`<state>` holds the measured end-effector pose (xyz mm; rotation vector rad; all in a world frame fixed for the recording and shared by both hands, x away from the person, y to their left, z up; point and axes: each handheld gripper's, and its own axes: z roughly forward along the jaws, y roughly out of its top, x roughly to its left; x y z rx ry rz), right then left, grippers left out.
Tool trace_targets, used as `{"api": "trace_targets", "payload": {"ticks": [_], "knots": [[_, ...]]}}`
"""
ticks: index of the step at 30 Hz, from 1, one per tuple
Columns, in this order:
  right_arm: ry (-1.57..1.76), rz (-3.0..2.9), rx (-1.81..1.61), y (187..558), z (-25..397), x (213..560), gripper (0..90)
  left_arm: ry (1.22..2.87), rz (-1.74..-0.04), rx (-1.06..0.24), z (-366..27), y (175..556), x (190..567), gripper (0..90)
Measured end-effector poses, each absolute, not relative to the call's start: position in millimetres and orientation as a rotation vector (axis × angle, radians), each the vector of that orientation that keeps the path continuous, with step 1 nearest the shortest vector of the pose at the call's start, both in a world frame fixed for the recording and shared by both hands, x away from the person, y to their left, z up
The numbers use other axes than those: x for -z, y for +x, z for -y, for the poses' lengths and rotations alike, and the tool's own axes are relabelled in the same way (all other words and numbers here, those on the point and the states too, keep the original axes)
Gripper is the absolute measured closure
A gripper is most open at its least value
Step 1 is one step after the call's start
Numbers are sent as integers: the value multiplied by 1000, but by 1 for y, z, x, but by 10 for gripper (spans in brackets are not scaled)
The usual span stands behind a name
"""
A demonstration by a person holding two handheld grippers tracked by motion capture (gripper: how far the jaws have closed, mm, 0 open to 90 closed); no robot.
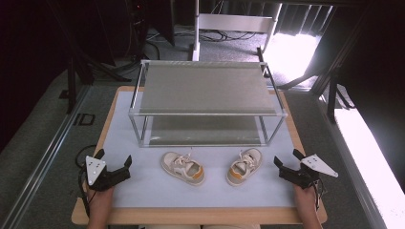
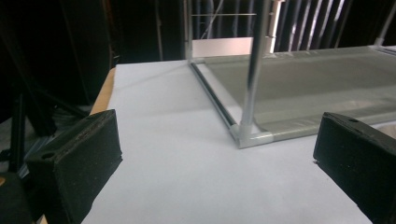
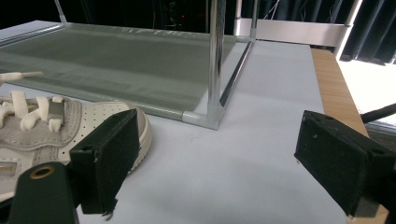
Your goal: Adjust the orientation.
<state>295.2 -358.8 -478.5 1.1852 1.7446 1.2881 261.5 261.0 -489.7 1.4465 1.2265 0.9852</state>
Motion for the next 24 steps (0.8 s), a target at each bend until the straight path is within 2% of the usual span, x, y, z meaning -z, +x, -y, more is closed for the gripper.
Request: {"api": "trace_targets", "payload": {"ticks": [5, 11, 12, 18, 21, 24], "knots": [[1182, -1753, -1280, 296, 358, 479, 134, 1420, -1257, -972, -263, 262, 490, 6], [1202, -1748, -1290, 296, 360, 478, 135, 1465, -1232, -882, -265, 266, 488, 6], [1203, -1747, -1293, 297, 360, 479, 135, 1503, -1273, -803, -266, 269, 487, 6], [1202, -1746, -1289, 296, 359, 479, 139, 1649, -1192, -609, -269, 275, 484, 6], [1201, -1752, -1290, 296, 359, 478, 139, 1691, -1183, -586, -268, 276, 484, 6], [1202, -1754, -1293, 297, 360, 479, 138, 1802, -1160, -529, -270, 278, 482, 6]]}}
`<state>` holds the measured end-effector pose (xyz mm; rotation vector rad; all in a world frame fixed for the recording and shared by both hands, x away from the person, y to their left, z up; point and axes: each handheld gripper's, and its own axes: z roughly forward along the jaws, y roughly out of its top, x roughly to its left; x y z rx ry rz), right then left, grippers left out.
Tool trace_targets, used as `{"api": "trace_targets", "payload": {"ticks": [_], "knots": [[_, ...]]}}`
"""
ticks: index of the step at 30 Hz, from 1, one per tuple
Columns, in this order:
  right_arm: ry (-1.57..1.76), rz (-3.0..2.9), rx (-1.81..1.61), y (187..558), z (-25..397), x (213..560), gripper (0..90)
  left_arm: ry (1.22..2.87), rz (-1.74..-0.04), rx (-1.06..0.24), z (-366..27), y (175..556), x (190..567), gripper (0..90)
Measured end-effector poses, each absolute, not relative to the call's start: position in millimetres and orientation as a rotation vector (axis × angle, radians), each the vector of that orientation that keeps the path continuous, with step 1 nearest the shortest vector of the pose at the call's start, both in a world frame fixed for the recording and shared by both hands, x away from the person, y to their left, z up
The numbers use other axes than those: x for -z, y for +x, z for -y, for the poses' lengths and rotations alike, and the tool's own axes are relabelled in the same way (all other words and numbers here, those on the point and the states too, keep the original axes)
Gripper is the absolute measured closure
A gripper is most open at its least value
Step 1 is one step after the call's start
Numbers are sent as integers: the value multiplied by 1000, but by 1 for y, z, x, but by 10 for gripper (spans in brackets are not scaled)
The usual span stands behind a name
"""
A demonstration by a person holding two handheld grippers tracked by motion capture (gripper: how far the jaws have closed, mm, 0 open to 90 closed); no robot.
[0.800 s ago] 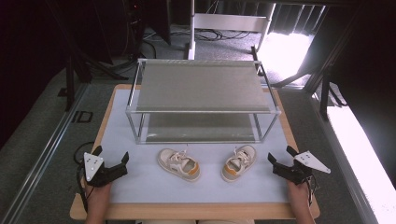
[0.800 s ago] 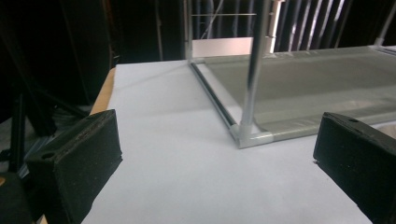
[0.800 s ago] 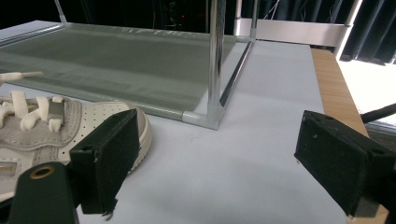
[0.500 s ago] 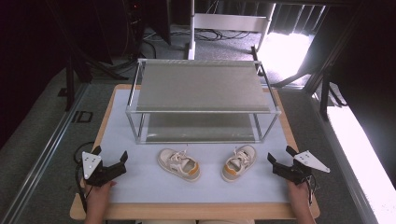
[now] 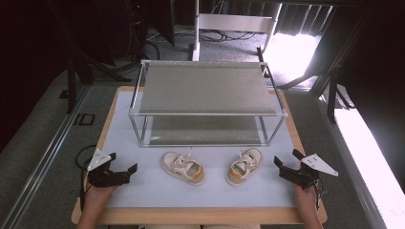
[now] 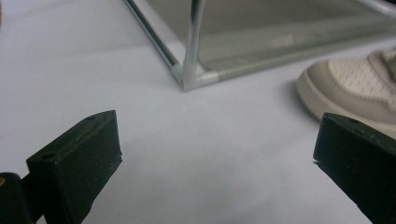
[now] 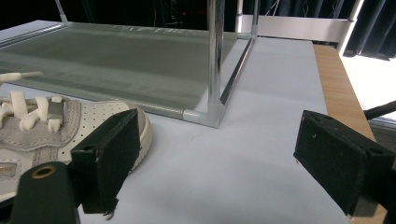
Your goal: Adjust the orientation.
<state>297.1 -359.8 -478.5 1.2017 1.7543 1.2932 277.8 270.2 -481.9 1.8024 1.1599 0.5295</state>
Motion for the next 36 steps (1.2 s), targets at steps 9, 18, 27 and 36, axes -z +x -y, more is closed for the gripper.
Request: {"api": "trace_targets", "payload": {"ticks": [9, 18, 27, 36], "knots": [[1209, -1765, -1279, 298, 359, 478, 138, 1993, -1178, -482, -273, 277, 466, 6], [1218, -1762, -1269, 299, 359, 478, 134, 2216, -1186, -458, -263, 280, 454, 6], [1215, -1766, -1257, 299, 358, 478, 134, 2448, -1254, -370, -249, 287, 447, 6], [1212, -1766, -1255, 299, 357, 478, 135, 2599, -1349, -183, -241, 294, 439, 6]]}}
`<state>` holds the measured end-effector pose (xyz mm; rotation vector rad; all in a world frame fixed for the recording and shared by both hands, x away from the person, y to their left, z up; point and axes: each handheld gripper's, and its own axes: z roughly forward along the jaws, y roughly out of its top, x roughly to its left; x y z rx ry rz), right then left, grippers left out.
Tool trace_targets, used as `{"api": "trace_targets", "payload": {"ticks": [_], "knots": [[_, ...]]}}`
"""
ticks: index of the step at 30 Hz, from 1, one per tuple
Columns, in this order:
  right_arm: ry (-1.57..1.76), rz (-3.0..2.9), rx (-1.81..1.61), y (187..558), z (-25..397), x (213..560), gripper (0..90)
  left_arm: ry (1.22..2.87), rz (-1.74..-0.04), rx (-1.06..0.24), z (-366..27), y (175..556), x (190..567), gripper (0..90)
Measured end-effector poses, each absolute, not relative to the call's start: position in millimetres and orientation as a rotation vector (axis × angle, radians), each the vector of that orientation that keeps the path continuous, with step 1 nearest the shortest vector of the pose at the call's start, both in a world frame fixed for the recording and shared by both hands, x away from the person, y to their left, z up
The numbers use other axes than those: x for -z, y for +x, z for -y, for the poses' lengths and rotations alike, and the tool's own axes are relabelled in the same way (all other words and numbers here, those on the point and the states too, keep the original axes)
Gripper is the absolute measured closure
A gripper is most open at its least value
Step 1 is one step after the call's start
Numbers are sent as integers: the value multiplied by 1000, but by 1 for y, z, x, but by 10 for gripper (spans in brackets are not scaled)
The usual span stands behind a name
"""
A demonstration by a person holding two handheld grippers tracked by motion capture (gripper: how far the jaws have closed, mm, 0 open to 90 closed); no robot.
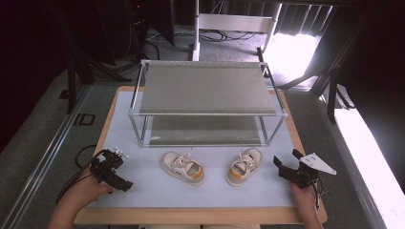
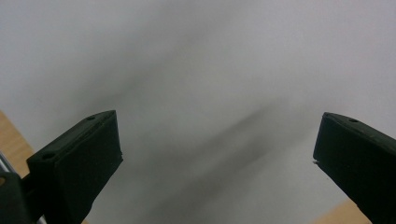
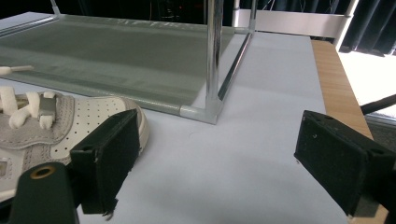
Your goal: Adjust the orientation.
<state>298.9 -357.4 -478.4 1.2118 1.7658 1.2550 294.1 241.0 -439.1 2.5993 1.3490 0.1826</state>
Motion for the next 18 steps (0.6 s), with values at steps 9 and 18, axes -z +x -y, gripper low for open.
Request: {"api": "trace_targets", "payload": {"ticks": [9, 18], "knots": [[1215, -1766, -1256, 299, 358, 478, 136, 2630, -1323, -146, -228, 296, 430, 9], [1215, -1767, -1257, 299, 358, 478, 136, 2623, -1225, -103, -203, 299, 413, 10]]}}
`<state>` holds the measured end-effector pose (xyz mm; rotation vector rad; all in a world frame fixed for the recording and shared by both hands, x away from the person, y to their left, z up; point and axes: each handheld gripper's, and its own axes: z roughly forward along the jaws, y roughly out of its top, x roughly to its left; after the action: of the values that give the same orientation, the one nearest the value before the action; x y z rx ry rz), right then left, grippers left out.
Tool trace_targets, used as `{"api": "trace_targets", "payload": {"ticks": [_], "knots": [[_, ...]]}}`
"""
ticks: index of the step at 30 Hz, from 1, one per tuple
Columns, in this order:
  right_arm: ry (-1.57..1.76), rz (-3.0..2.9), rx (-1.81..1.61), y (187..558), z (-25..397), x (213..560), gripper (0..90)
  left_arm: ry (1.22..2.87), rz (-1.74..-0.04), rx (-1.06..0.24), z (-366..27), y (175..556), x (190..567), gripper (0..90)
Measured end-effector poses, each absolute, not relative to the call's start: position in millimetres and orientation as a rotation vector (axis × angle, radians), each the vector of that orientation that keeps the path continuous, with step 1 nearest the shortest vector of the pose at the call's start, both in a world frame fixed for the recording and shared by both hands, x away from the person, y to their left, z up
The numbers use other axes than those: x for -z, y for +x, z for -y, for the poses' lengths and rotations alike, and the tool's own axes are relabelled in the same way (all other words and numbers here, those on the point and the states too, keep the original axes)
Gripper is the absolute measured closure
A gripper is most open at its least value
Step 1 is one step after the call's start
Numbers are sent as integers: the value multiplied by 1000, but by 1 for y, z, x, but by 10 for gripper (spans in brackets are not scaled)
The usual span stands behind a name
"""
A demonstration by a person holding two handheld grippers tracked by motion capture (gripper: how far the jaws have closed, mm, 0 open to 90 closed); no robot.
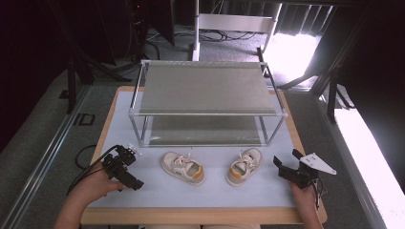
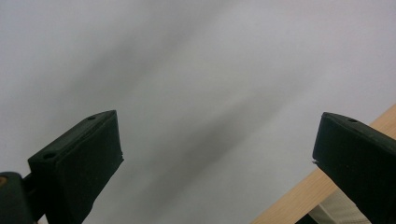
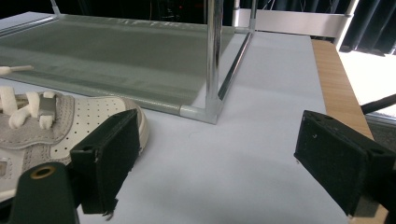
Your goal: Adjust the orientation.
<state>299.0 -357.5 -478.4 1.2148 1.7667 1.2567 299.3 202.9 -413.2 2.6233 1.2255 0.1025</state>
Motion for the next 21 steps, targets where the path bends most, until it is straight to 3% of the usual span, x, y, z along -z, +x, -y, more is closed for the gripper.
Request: {"api": "trace_targets", "payload": {"ticks": [7, 21], "knots": [[1215, -1767, -1259, 299, 358, 478, 136, 2608, -1228, -105, -182, 306, 406, 10], [1214, -1770, -1259, 299, 358, 478, 136, 2639, -1021, -108, -127, 307, 375, 10]]}}
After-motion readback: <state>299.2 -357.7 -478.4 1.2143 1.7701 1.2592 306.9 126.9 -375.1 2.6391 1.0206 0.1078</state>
